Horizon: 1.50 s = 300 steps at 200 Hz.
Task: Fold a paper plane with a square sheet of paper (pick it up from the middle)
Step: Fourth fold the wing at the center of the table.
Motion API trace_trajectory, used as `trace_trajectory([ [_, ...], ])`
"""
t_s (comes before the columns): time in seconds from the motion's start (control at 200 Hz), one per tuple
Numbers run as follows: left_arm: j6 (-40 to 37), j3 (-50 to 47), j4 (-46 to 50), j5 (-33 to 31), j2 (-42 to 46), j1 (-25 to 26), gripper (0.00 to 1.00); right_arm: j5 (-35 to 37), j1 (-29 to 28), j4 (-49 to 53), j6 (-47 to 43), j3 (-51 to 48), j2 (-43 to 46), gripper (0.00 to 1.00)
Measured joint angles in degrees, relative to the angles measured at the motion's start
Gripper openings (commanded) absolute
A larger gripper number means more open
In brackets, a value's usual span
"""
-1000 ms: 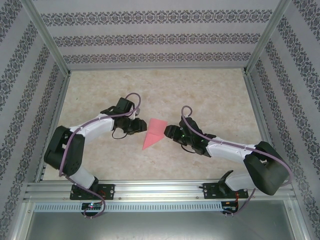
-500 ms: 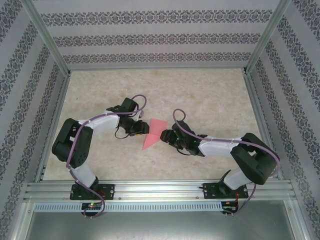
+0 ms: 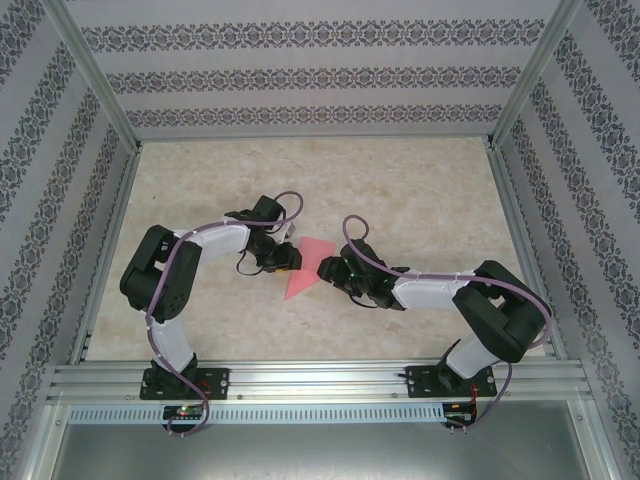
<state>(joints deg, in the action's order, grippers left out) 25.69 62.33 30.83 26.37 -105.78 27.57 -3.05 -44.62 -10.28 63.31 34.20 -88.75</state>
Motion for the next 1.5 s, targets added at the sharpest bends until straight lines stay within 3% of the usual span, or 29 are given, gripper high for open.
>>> trace_trajectory([
  [0.49, 0.92, 0.7, 0.52, -1.84, -0.63, 1.55, 0.18, -2.01, 1.64, -3.08, 5.25, 0.0, -2.99, 0.52],
  [1.074, 5.01, -0.09, -0.81, -2.27, -0.5, 4.35, 0.17, -5.4, 3.17, -9.51, 5.99, 0.07, -4.7, 0.47],
  [1.369, 5.77, -1.4, -1.01, -4.33, 1.68, 5.62, 0.23, -10.36, 3.54, -8.39, -2.62, 3.06, -6.27, 0.28],
  [1.499, 6.16, -2.86, -0.94, -6.23, 5.07, 5.84, 0.33, -11.54, 3.93, -5.86, -6.03, 4.55, -6.78, 0.2],
])
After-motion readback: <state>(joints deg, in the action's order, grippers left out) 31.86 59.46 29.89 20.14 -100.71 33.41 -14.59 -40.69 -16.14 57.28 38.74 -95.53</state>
